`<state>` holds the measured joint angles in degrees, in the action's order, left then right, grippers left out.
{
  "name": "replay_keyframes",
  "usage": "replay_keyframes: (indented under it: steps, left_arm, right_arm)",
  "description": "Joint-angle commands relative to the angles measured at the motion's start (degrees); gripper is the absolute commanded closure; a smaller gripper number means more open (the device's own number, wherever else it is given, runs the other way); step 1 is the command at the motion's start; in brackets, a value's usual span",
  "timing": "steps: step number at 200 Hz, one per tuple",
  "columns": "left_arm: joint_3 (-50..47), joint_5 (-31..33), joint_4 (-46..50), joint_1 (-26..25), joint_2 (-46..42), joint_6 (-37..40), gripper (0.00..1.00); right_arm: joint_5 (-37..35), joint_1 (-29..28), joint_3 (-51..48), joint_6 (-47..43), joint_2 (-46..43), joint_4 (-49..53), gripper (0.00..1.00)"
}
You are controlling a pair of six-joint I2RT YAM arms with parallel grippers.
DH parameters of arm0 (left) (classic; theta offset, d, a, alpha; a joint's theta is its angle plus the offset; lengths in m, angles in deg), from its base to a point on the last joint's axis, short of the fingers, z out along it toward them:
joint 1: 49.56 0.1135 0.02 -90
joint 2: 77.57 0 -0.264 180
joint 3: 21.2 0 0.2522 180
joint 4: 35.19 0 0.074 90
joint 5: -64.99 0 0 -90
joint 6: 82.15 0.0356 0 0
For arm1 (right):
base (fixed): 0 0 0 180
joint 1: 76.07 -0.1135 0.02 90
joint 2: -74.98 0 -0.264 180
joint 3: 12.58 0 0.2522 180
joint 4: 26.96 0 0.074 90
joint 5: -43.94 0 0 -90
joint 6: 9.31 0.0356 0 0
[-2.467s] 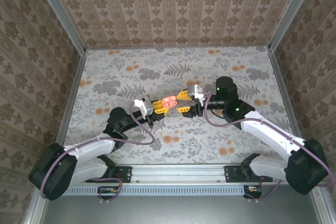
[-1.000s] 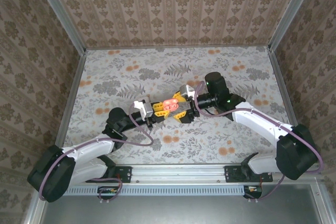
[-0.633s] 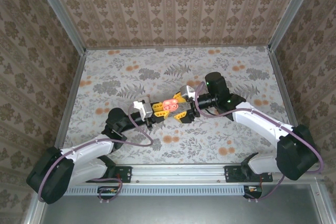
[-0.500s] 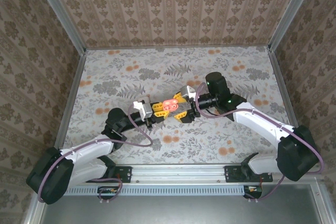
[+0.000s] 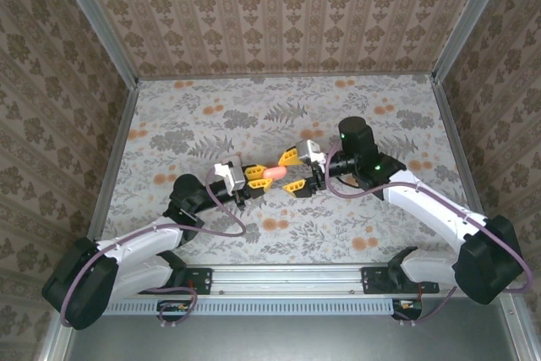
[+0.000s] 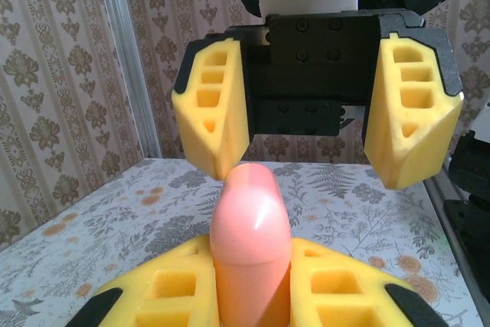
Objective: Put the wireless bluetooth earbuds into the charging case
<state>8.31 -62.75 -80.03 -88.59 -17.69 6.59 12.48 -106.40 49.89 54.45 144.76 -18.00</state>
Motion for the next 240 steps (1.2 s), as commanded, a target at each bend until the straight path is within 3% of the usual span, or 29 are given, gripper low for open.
replay_keyframes:
  steps: [1,19,63,86,146,240]
  left_arm:
    - [1.3,-0.2,-0.3,0.0,-0.7,0.7,0.85]
    - [1.4,-1.2,-1.0,-0.1,-0.9,-0.1,0.85]
    - [1.2,-3.4,-2.4,-0.2,-1.1,-1.7,0.85]
    - [1.5,-4.3,-2.6,-0.4,-1.2,-2.0,0.85]
    - [2.1,-4.8,-2.6,-0.8,-1.9,-2.1,0.86]
    - [2.0,-4.1,-2.3,-0.8,-2.9,-2.2,0.85]
  right_arm:
    - [2.0,2.3,-4.9,5.9,-3.9,-11.1,0.36]
    - [-0.9,2.9,-5.7,4.2,-5.8,-10.7,0.34]
    - [2.7,2.3,-1.9,2.0,-2.8,-3.6,0.34]
    - [2.8,0.6,0.9,-0.6,-0.3,0.9,0.36]
    - [4.7,-0.8,3.6,-1.1,4.3,0.6,0.43]
    - [4.6,-1.0,4.0,-2.7,5.7,0.7,0.74]
